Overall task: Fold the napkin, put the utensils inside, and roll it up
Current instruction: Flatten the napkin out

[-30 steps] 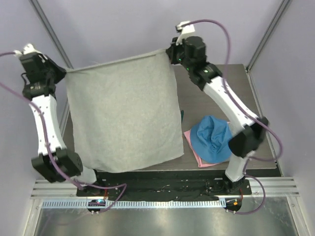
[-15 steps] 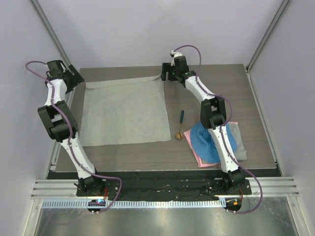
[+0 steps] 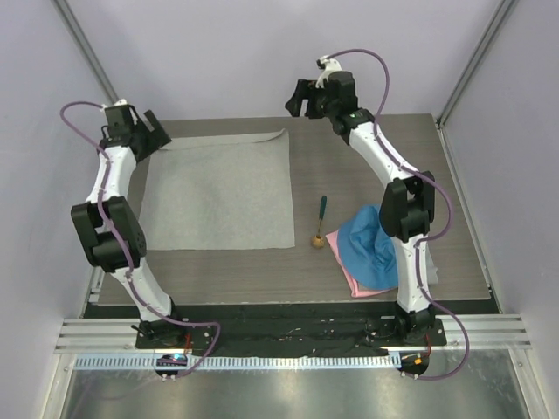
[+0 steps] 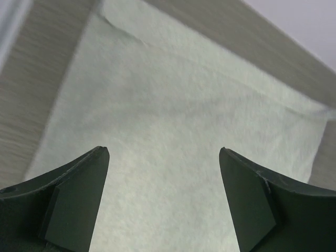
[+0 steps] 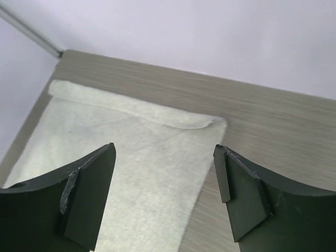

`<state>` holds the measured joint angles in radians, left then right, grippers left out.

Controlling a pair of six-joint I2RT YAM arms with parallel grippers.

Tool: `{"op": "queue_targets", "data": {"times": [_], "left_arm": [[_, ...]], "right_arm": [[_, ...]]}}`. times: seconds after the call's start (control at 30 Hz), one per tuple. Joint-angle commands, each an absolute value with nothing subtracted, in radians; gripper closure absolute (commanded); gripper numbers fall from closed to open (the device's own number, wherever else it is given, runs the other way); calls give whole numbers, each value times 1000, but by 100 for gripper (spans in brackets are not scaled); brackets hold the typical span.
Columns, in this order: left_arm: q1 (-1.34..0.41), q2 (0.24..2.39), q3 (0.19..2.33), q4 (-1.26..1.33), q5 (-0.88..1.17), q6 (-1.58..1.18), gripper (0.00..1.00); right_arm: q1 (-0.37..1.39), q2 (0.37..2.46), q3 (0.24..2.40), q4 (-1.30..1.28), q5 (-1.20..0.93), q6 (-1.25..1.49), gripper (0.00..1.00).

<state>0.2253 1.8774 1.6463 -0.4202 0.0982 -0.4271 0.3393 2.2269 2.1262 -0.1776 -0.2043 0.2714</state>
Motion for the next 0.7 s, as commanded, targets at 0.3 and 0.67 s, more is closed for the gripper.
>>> {"op": "queue_targets", "data": {"times": [0.3,0.67], "left_arm": [[29,1697,1062,-9,202,-715,9],[32,1566,754,3,213,-796,9]], "right_arm": [[436,2276,1904,-162,-393,370,18],[540,2106,1536,-178,-347,341,19]]}}
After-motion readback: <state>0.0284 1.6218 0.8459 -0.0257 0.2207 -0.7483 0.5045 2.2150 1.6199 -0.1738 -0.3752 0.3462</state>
